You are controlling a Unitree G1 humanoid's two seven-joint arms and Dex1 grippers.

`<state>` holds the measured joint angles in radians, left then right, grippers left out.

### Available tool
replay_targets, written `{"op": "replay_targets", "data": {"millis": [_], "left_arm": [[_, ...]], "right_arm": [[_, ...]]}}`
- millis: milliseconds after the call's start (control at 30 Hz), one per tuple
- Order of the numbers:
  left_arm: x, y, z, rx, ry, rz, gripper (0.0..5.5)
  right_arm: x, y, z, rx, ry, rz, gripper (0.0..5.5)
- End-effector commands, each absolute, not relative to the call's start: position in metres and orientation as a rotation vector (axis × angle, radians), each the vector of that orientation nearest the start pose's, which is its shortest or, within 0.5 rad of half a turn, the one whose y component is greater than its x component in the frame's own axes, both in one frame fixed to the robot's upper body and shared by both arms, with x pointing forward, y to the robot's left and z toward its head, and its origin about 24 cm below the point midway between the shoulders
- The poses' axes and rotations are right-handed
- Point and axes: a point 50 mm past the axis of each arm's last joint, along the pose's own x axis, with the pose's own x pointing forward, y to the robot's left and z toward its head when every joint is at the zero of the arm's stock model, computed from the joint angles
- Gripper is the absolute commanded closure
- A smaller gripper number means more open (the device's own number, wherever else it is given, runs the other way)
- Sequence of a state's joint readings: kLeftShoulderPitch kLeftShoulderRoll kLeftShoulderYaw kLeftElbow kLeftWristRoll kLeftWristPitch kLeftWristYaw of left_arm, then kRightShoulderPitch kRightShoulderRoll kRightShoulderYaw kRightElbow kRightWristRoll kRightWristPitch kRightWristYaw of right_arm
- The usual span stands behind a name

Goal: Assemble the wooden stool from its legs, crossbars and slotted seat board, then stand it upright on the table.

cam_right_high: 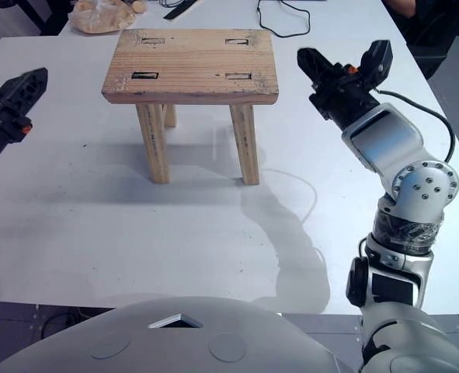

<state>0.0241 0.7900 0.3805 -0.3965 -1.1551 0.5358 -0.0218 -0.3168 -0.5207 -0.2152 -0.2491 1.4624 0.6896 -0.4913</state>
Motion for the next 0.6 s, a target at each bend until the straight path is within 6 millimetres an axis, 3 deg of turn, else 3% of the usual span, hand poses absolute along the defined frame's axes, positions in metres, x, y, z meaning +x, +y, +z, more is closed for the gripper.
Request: {"op": "replay_targets", "data": {"millis": [33,133,300,433,600], "left_arm": [[0.240,0.246,0.114,0.263,0.082,-0.134,2.97],[0.239,0.242,0.085,0.307,0.115,-0.113,2.97],[0.240,0.239,0.062,0.282,0.132,-0.105,2.97],[0.243,0.233,0.050,0.245,0.122,-0.101,2.97],[0.239,0.231,0.034,0.170,0.105,-0.049,2.97]], "right_arm": [[0.273,-0.226,0.077,0.020,0.270,0.006,2.41],[0.275,-0.212,0.060,-0.243,0.161,0.066,2.41],[0.273,-0.193,0.027,-0.436,0.156,0.169,2.41],[0.266,-0.192,0.004,-0.350,0.187,0.121,2.41],[0.261,-0.193,-0.010,-0.165,0.192,0.053,2.41]]}}
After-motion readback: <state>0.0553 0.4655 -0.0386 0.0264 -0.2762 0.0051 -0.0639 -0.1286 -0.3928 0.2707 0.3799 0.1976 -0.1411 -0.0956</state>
